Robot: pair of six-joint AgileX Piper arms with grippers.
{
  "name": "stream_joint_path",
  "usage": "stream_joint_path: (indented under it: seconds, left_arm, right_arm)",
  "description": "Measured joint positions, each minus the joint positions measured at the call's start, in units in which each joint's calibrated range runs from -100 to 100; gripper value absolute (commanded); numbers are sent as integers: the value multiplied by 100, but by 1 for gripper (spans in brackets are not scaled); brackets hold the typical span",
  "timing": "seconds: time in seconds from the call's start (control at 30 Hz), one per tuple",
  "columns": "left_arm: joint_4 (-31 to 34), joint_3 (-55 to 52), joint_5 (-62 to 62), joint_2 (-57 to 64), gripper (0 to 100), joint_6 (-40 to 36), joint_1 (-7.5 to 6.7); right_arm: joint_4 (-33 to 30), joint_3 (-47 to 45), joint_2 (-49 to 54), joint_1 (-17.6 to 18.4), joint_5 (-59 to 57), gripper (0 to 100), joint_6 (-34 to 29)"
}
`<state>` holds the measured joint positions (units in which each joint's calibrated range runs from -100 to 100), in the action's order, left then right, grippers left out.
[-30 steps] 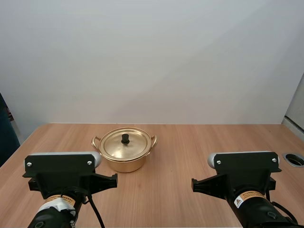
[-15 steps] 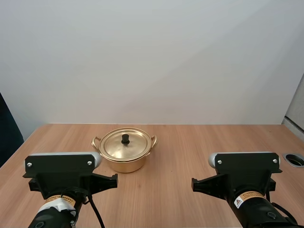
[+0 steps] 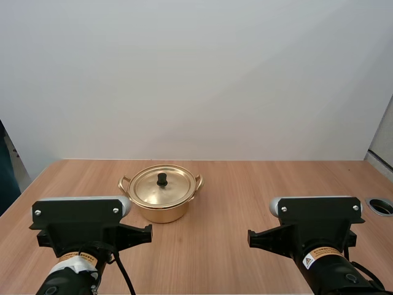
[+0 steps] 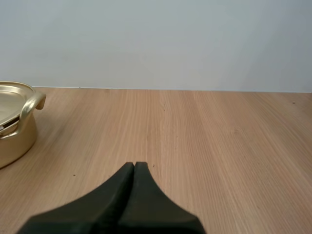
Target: Open the pot, put the car inside, and close it
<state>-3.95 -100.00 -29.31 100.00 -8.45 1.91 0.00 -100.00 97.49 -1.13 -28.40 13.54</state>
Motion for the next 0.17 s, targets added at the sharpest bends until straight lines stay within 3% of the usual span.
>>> stream_joint_path:
  seconds: [0.17]
  left_arm:
    - [0,0,0,0,0,0,0]
  right_arm:
    - [0,0,0,0,0,0,0]
